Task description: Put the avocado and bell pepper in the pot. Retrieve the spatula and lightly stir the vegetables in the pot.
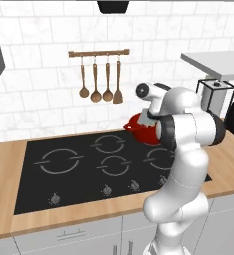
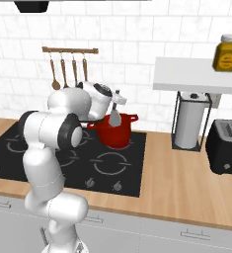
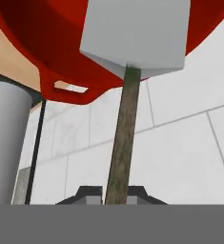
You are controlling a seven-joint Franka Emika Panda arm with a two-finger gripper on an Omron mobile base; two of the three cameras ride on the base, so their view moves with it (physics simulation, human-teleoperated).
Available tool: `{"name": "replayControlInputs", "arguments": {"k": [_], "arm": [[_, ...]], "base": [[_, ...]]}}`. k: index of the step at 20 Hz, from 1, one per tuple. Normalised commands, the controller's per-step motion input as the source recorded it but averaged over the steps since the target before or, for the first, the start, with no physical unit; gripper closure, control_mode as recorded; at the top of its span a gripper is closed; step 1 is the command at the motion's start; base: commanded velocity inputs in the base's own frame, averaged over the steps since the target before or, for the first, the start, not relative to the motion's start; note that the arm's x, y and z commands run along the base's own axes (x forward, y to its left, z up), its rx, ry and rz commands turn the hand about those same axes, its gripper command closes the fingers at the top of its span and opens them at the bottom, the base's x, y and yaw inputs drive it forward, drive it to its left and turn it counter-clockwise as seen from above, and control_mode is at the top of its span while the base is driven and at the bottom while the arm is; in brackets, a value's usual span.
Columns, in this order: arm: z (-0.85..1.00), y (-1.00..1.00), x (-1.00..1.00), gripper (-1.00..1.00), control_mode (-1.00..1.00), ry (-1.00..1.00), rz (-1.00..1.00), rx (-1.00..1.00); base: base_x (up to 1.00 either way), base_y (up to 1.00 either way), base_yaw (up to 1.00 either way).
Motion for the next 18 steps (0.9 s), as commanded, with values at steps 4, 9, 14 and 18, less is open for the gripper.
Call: {"name": "replayControlInputs", "arguments": {"k": [4,9,14,18], "arm": [[0.00,-0.05,0.00,1.00,-1.00,0.05,0.25,0.00],[0.00,-0.13,-0.08,1.00,-1.00,0.00,0.28,0.00],[0.00,-0.23,-0.13,1.00,-1.00,0.00,0.25,0.00],[0.00,-0.21,0.00,1.00,-1.00,0.00,0.15,0.00]], "base": [[0.00,0.00,0.00],[0.00,0.00,0.00],[0.00,0.00,0.00],[0.00,0.00,0.00]]}}
